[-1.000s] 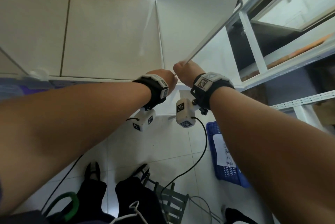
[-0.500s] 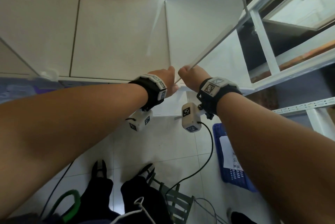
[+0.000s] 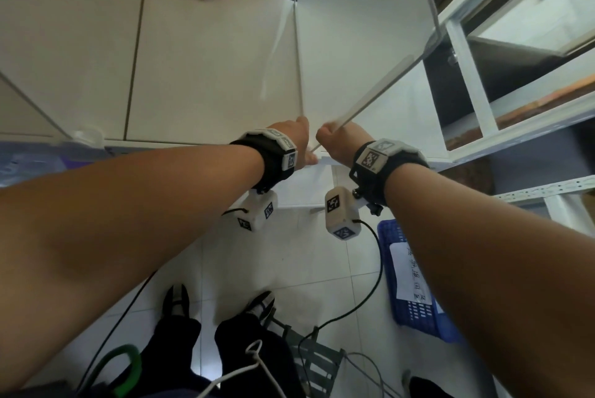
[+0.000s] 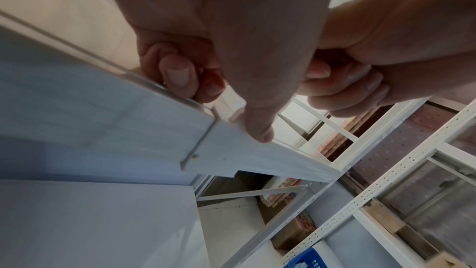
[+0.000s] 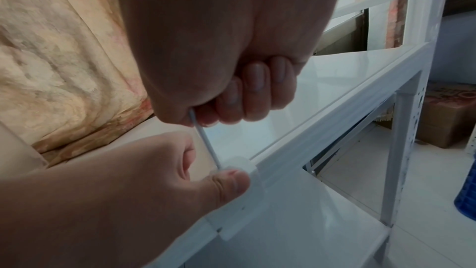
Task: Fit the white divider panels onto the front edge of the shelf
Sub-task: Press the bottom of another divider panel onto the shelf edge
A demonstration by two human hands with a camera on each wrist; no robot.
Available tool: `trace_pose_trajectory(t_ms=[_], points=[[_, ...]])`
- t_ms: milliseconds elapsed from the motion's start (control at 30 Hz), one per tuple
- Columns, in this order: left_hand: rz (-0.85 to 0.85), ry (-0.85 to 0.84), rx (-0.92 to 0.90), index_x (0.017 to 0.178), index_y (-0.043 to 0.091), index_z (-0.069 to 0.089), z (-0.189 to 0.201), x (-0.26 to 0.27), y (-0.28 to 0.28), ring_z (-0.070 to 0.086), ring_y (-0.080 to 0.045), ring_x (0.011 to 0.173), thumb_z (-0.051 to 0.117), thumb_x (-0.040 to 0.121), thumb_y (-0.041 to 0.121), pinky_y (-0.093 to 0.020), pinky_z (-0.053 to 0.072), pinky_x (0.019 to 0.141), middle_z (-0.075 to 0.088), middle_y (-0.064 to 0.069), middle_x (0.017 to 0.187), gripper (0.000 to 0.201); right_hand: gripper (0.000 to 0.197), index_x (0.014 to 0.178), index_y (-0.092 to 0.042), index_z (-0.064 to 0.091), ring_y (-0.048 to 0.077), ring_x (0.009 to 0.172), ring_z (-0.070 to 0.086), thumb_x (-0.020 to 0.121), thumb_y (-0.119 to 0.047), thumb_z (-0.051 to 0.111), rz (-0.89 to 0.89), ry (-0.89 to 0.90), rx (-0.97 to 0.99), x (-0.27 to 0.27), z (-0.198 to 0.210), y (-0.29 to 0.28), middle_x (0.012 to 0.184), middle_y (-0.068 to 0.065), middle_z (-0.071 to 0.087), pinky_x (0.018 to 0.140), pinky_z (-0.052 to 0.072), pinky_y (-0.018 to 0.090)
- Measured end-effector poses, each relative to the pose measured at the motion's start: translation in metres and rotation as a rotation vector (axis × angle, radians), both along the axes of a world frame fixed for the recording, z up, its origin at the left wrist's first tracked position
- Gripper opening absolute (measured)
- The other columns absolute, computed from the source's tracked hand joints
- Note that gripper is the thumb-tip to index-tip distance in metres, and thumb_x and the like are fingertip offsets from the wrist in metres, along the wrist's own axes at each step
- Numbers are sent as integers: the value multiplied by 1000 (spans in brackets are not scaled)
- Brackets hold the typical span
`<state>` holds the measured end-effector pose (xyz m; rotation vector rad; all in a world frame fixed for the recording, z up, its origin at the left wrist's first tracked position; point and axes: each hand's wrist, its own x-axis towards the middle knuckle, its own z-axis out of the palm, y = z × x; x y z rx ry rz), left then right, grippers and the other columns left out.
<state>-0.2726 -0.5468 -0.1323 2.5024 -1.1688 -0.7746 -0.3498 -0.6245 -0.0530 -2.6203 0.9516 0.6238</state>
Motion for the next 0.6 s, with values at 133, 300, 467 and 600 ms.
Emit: trace_pose_trajectory(t_ms=[133,300,467,600], points=[[-27,3,-22,120,14,42,0,1,4,57,-25,81,66,81,52,-35,44,65,59,-6,100,60,25,98,-13,55,21,86,45,100,-25,34,-11,-11,2,-5,-2,4,94,8,49,86,43,35],[-66,-14,-25,122,15,41,0,3,6,57,-24,81,63,84,53,-35,45,66,60,-5,100,59,22,97,-15,55,20,86,45,99,-25,35,-17,-4,7,-2,-1,2,94,6,50,80,40,32],[-61,-12,0,121,15,43,0,5,3,55,-25,81,63,82,56,-36,45,67,56,-3,95,60,17,92,-17,51,19,86,46,98,-25,37,-11,2,18,3,-3,-4,94,5,51,75,35,27],[-40,-1,19,117,15,47,2,6,2,56,-25,81,65,80,58,-35,45,68,55,-3,93,60,17,91,-15,50,21,85,46,98,-24,37,-15,-14,19,2,-5,-3,93,7,51,75,35,29]])
